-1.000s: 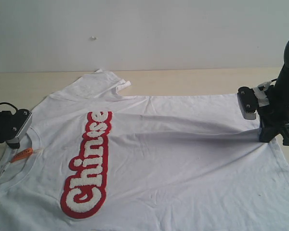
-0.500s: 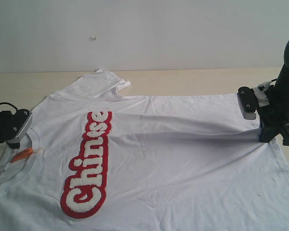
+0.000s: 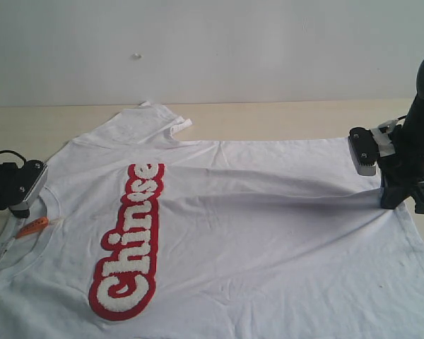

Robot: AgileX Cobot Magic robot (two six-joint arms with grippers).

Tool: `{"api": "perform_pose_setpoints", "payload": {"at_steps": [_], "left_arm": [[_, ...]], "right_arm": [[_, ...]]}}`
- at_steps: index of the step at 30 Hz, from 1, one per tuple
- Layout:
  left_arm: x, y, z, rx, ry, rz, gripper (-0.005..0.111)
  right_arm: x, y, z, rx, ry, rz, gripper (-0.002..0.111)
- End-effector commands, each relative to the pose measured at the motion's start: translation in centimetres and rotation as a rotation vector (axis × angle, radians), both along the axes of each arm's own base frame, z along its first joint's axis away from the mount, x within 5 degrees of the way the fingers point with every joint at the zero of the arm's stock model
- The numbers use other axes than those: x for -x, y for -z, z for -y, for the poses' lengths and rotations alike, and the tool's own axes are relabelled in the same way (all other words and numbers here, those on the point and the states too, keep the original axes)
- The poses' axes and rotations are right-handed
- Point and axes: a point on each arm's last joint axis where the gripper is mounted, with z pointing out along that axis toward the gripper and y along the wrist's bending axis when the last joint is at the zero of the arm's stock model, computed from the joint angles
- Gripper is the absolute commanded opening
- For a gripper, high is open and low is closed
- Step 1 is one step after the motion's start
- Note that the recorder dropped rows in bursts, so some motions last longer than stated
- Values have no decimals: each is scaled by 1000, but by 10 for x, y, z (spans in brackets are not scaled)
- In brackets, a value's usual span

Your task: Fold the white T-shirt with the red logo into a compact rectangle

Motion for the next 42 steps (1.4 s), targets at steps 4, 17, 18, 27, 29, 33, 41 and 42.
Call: {"api": "perform_pose_setpoints", "payload": {"at_steps": [4,17,18,27,29,33,41,42], "left_arm": [[-5,19,-2,-12,-4,46,104],[-2,19,-2,-10,-6,11,22],[-1,19,-2,-9,-5,5,4],[-1,19,-2,-11,2,7,1],[-1,19,-2,-11,2,7,1],[-1,19,-2,-11,2,5,1],[0,19,0,-7,1,-4,1],[0,19,0,-3,-4,-4,1]], "right_arm": [[5,11,2,4,-10,-55,0],[5,11,2,4,-10,-55,0],[5,11,2,4,-10,-55,0],[5,11,2,4,-10,-55,0],[5,11,2,4,-10,-55,0],[5,11,2,4,-10,-55,0],[5,11,2,4,-10,-55,0],[5,11,2,4,-10,-55,0]]}}
